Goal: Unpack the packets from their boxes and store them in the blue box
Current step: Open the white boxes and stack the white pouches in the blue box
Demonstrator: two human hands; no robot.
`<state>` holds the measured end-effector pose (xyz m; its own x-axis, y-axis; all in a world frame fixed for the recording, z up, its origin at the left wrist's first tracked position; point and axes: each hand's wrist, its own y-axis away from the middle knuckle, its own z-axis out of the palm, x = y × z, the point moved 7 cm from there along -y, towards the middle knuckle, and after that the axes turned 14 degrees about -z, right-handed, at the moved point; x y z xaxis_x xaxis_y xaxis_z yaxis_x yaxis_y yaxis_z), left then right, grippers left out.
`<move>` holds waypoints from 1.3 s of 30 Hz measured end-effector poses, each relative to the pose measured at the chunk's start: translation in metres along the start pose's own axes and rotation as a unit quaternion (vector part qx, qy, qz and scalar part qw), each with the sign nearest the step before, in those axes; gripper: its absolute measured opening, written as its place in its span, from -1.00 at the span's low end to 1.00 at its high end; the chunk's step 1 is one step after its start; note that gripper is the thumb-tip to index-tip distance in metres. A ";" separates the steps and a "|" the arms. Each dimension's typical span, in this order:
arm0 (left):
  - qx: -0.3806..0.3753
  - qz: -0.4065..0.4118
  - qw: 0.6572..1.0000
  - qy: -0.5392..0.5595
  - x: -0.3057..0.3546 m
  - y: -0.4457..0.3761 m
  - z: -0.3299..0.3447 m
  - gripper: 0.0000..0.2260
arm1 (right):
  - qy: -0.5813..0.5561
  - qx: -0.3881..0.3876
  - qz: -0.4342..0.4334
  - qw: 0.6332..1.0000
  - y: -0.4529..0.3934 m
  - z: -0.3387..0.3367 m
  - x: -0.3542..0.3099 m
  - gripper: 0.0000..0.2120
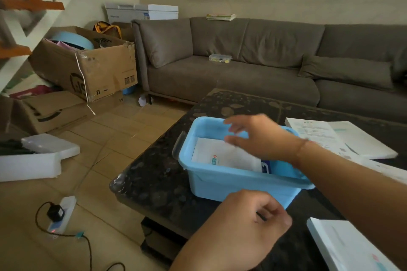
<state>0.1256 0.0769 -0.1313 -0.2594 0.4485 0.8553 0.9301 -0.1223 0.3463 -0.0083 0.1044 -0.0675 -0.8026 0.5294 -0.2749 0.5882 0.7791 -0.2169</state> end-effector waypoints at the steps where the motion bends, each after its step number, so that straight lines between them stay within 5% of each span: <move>1: 0.001 -0.004 1.000 -0.007 -0.002 -0.002 0.003 -0.78 | -0.025 0.081 -0.020 0.996 0.014 -0.020 -0.004 -0.61; 4: 0.011 -0.015 0.999 -0.041 -0.010 -0.010 0.013 -0.80 | -0.034 0.256 -0.057 0.964 0.090 -0.070 -0.018 -0.79; 7: 0.010 -0.048 0.996 -0.078 -0.019 -0.019 0.026 -0.89 | -0.011 0.321 -0.016 0.947 0.182 -0.073 -0.013 -0.89; 11: 0.007 -0.067 0.990 -0.120 -0.024 -0.027 0.050 -0.97 | 0.001 0.252 0.069 0.965 0.256 -0.026 0.002 -0.71; 14: 0.001 -0.076 0.986 -0.148 -0.026 -0.031 0.069 -0.97 | 0.114 0.115 0.022 0.987 0.276 0.016 0.003 -0.63; 16: 0.002 -0.072 0.983 -0.167 -0.024 -0.033 0.080 -0.94 | 0.156 0.091 0.000 0.983 0.283 0.031 0.003 -0.62; 24: 0.014 -0.058 0.985 -0.162 -0.012 -0.040 0.106 -0.86 | 0.224 0.193 0.004 0.955 0.296 0.045 0.007 -0.59; 33: -0.019 -0.072 0.997 0.025 0.001 -0.047 0.136 -0.84 | 0.238 0.315 0.021 0.919 0.308 0.025 -0.001 -0.75; 39: -0.017 -0.110 0.994 0.003 0.004 -0.047 0.139 -0.63 | 0.250 0.359 0.011 0.899 0.312 0.018 -0.008 -0.70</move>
<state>0.1166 0.2072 -0.1979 -0.4577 0.4628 0.7592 0.8411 -0.0516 0.5385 0.1833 0.3367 -0.1500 -0.6290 0.7665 0.1301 0.3721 0.4437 -0.8153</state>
